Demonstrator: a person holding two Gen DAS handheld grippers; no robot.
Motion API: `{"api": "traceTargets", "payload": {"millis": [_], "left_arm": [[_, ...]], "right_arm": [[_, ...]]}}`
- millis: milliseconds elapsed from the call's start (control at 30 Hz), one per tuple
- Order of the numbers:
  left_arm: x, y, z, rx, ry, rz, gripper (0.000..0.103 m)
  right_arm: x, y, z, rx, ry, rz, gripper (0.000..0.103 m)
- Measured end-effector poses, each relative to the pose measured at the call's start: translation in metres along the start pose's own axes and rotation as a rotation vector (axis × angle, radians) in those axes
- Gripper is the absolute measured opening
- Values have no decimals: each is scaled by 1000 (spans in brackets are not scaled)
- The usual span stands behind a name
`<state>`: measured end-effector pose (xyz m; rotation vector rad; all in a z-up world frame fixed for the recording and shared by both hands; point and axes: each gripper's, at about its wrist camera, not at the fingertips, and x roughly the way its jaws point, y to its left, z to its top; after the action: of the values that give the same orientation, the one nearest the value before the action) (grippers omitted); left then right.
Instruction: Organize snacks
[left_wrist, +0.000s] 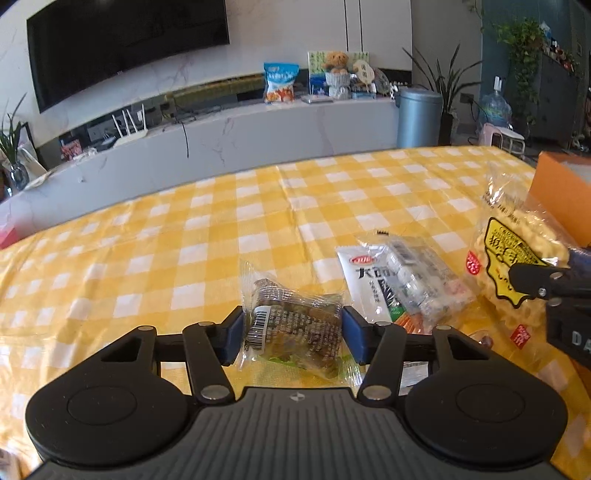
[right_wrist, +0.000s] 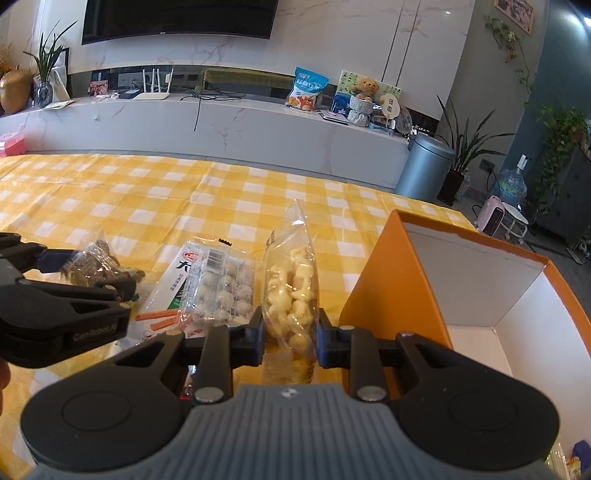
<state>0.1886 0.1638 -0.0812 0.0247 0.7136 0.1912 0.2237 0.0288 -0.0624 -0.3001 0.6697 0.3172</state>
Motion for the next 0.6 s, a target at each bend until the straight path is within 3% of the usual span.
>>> {"api": "traceTargets", "payload": {"millis": [367, 600], "left_arm": [[-62, -5, 9, -97, -85, -40, 63], [-101, -16, 16, -109, -125, -66, 63]], "right_arm": [[-47, -14, 5, 56, -80, 69, 23], [-85, -48, 5, 189, -53, 216, 23]]}}
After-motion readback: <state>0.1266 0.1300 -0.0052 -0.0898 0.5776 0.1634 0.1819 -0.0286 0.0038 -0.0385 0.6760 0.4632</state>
